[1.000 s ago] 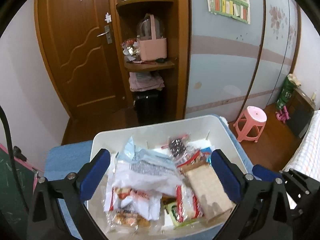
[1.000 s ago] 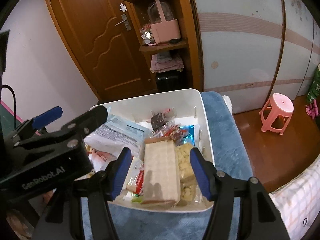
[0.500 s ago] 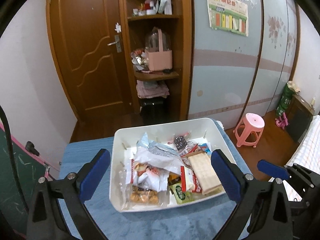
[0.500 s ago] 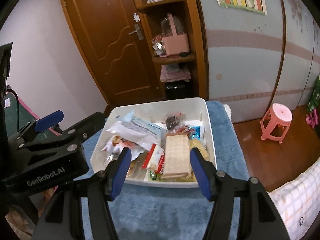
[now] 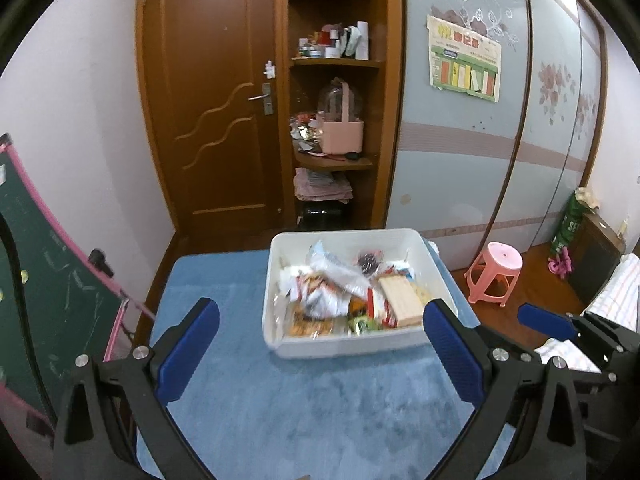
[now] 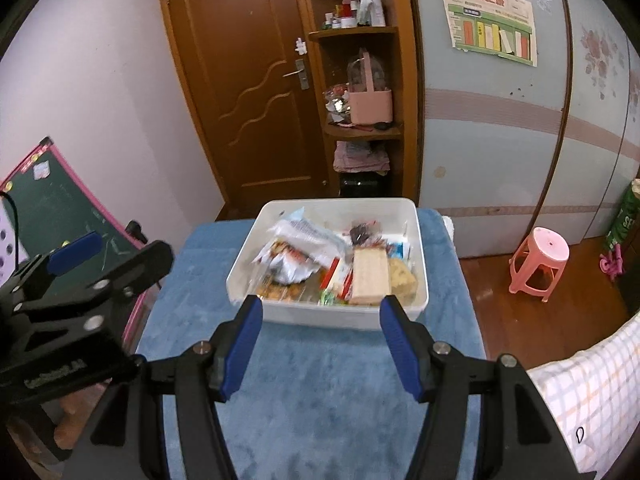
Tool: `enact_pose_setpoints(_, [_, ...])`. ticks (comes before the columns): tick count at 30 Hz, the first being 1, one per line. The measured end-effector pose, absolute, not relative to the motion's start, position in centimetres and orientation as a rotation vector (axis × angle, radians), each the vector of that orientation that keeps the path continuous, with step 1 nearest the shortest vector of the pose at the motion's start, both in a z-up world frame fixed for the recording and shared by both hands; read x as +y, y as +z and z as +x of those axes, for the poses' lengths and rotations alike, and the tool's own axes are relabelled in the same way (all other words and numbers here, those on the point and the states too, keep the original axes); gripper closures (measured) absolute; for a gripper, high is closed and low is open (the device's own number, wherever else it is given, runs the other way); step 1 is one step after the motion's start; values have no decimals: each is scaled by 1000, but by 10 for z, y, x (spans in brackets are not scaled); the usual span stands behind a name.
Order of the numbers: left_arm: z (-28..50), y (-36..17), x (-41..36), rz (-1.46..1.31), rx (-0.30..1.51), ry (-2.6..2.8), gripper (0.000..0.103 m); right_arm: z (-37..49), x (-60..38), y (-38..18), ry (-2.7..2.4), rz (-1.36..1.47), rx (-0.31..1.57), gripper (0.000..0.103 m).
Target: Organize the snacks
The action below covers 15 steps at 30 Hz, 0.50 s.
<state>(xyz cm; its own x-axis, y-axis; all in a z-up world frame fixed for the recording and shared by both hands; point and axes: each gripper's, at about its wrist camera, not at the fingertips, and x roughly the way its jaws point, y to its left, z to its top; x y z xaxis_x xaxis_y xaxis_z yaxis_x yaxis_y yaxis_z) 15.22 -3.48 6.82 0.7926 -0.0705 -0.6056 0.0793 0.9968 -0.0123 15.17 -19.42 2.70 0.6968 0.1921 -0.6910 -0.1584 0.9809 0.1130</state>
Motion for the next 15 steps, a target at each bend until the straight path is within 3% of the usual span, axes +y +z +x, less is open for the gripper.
enact_pose_setpoints(8, [78,66,-3,-3,666,-45,1,95,-181,28,241,27,783,40])
enact_pose_setpoints(11, [57,62,5,13,660,0,1,76,-179,29,251,40,780,33])
enact_pose_setpoints(15, [29,58,9,21,675,21,1,53,-174,29,262,50,775,30])
